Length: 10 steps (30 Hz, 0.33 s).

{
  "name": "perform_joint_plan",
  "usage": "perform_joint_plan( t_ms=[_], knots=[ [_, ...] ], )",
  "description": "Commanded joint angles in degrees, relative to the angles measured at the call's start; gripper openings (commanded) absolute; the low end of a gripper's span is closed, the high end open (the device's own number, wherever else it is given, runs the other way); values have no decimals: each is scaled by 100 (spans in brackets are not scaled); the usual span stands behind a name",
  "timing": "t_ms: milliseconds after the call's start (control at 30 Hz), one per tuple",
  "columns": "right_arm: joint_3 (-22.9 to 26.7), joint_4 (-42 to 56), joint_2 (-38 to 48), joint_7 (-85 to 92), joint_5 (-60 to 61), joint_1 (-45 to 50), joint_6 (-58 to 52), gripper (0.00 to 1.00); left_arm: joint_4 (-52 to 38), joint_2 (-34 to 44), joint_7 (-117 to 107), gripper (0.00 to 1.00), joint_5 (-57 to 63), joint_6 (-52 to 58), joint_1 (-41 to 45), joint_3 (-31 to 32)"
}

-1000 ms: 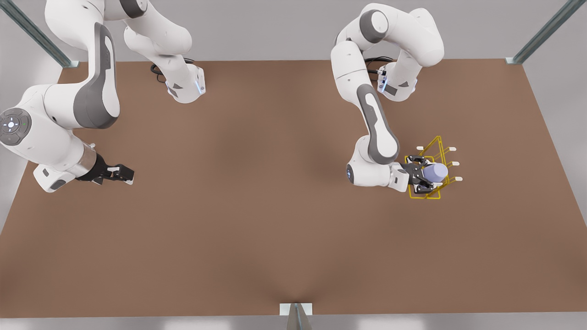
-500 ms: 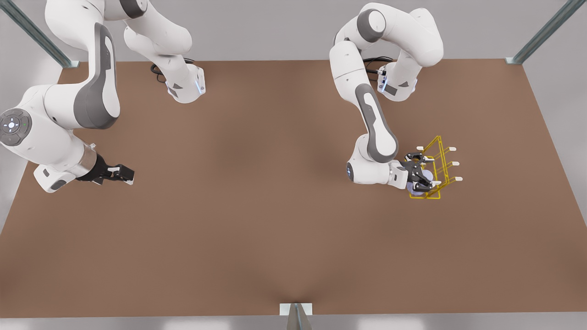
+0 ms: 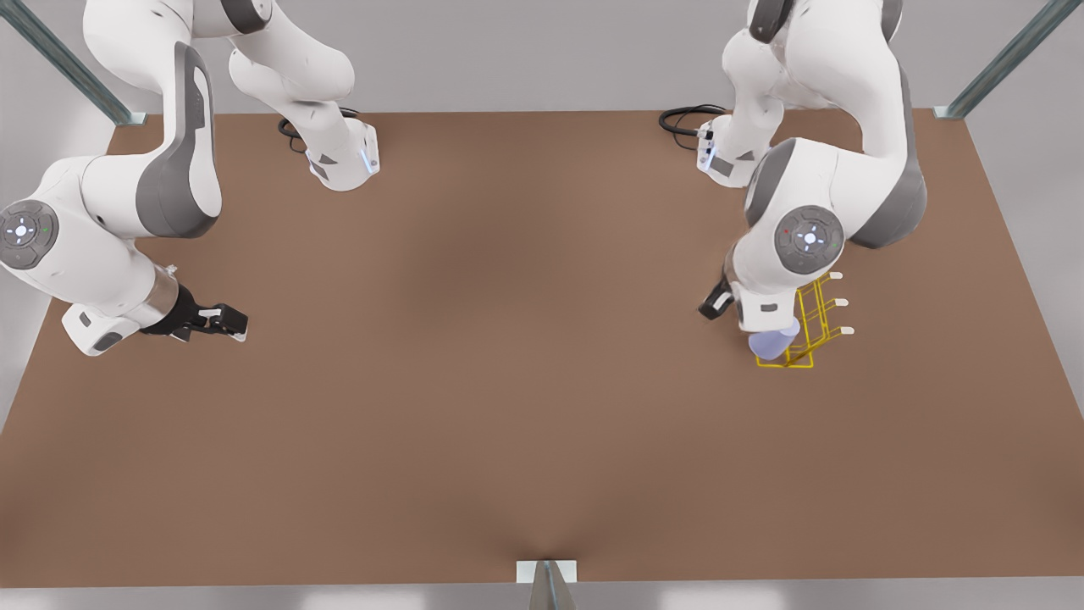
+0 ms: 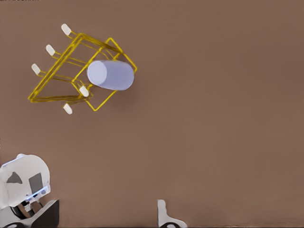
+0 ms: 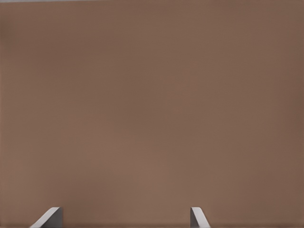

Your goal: Place the cup on the cup holder

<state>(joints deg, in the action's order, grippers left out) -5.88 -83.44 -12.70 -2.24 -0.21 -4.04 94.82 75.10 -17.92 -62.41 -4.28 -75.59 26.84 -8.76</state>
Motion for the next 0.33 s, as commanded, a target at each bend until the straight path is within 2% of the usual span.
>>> perform_joint_plan(
  t_ms=[0,67,300],
  knots=[
    [-1,-6,13,5,3,0,1,100,286,245,6874,100,164,-466,-311,297],
    [-1,-24,5,-4,3,9,45,100,-31,183,6611,100,173,150,-311,244],
    [7,-32,-39,5,-6,-17,273,100,-40,183,6531,100,226,317,-311,156]
  ],
)
